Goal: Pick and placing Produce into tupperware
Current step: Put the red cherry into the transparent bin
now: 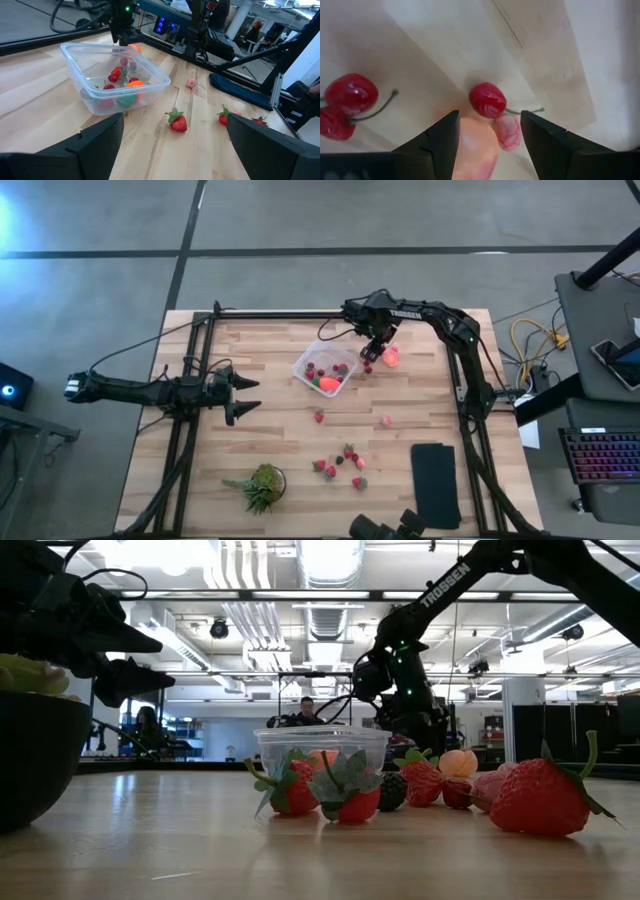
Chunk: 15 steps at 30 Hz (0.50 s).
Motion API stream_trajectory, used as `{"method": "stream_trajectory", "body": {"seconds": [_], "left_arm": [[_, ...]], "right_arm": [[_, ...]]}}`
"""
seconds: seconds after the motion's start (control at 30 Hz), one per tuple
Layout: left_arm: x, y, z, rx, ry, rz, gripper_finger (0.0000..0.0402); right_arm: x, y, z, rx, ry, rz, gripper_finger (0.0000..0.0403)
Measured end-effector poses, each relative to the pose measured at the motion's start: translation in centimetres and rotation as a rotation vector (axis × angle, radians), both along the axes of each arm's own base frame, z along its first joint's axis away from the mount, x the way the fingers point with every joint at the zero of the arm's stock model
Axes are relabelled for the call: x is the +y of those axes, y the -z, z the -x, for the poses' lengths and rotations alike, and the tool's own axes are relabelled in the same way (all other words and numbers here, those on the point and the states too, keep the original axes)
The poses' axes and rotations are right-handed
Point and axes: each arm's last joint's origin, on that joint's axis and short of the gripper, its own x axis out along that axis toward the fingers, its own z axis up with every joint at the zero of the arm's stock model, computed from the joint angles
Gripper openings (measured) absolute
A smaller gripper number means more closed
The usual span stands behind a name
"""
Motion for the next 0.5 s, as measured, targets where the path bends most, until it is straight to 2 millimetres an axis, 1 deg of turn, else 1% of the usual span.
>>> {"method": "stream_trajectory", "body": {"seconds": [0.27,0.5], "left_arm": [[-0.01,0.00,0.00,0.000,0.001,0.000,0.0338],[0.00,0.00,0.00,0.000,0.000,0.000,0.0338]], "right_arm": [[-0.23,0.17,-0.21,-0.030,0.001,0.020,0.0203],[-0.38,0.26,-0.13,-0.063,0.023,-0.017,0.0203]]}}
